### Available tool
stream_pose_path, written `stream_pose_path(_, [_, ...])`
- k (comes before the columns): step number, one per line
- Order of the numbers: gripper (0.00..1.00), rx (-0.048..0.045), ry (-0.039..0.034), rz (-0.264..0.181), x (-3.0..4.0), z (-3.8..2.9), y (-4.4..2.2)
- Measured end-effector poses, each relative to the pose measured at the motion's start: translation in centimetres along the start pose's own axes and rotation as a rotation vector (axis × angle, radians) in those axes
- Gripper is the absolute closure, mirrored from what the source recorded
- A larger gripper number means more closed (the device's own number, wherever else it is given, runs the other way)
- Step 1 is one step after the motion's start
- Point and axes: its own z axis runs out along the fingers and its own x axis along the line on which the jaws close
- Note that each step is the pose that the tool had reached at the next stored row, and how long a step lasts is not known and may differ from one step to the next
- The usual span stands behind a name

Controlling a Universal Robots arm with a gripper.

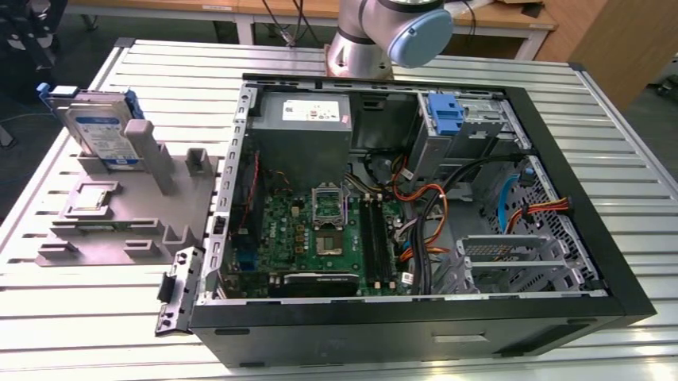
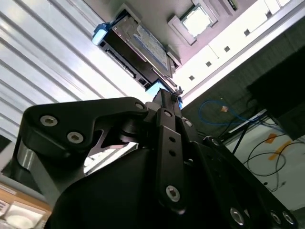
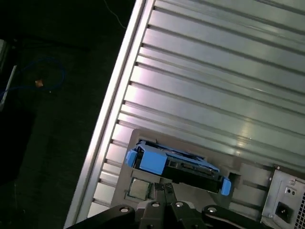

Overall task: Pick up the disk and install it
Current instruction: 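Pick up the disk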

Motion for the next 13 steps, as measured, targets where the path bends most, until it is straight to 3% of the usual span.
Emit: stream_pose_path(13, [0.90, 0.0006, 0.0105, -0.234, 0.00, 0.01, 0.00])
